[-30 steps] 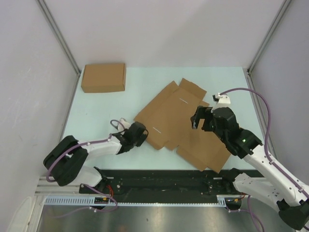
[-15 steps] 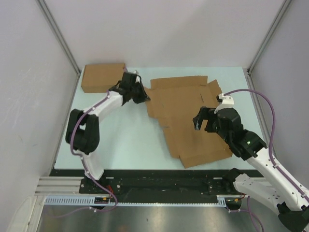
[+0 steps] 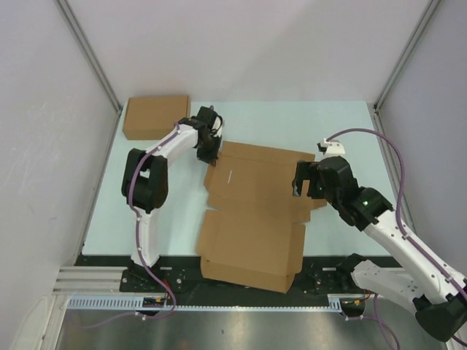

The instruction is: Fold the paper box

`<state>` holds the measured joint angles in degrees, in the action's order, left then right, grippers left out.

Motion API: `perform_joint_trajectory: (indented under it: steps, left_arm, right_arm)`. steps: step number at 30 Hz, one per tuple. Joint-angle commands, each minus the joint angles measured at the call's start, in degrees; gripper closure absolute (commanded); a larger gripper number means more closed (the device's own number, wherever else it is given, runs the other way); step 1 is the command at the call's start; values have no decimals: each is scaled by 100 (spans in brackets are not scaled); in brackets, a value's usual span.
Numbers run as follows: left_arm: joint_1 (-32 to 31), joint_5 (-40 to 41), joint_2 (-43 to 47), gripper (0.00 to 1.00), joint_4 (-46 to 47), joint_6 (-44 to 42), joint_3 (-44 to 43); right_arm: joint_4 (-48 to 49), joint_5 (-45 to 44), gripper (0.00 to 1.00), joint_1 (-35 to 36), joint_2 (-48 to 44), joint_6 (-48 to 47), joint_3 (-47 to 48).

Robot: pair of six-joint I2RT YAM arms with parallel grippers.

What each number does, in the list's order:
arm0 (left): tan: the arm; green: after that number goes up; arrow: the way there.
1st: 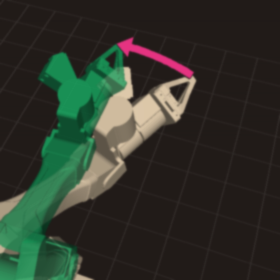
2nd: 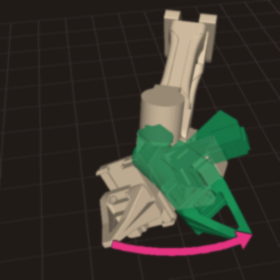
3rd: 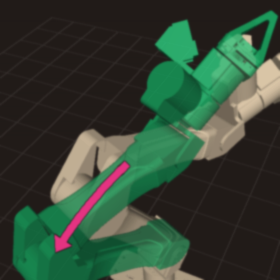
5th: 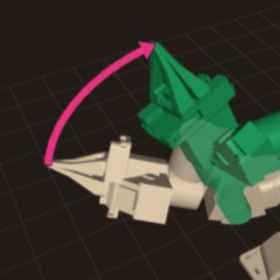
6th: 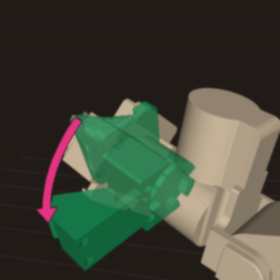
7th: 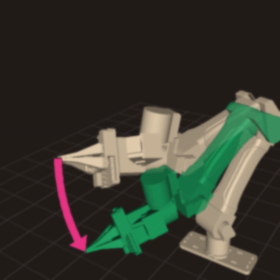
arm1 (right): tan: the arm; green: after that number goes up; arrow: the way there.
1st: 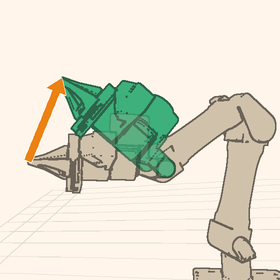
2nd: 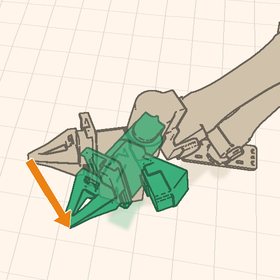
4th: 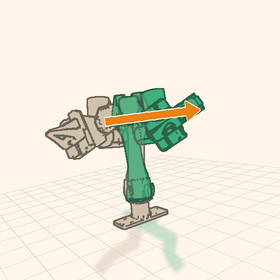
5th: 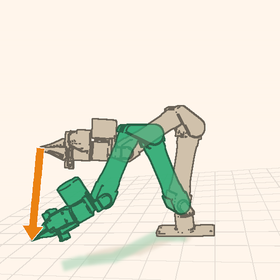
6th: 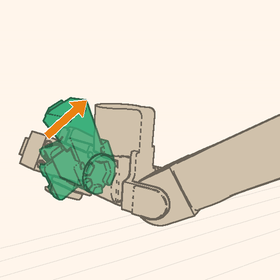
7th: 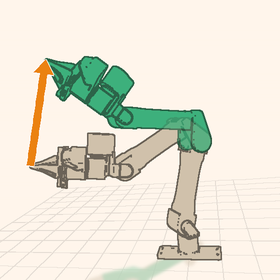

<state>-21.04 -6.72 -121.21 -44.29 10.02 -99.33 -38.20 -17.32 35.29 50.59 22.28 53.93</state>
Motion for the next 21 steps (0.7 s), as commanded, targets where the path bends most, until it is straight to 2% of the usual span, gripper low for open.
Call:
perform_joint_trajectory:
  steps: [1, 6, 12, 18, 21]
  left_arm:
    - [-85, 653, 440, 100, -274, -1213, 413]
    - [-120, 1049, 484, 100, -36, -1204, 423]
    - [-260, 1112, 800, 100, 895, -1134, 572]
    - [-269, 997, 1661, 100, 2720, -1037, 1670]
    - [-278, 962, 1776, 100, 3066, -1046, 1944]
  right_arm:
    - [338, -192, 0, -57, 319, 144, 232]
    - [1146, -18, 2, -74, 811, 31, 275]
    - [1982, 484, 2, -127, 1636, -207, 749]
    - [2658, 598, 1, -373, 2428, -444, 1128]
    - [3256, 634, 1, -558, 2807, -558, 1154]
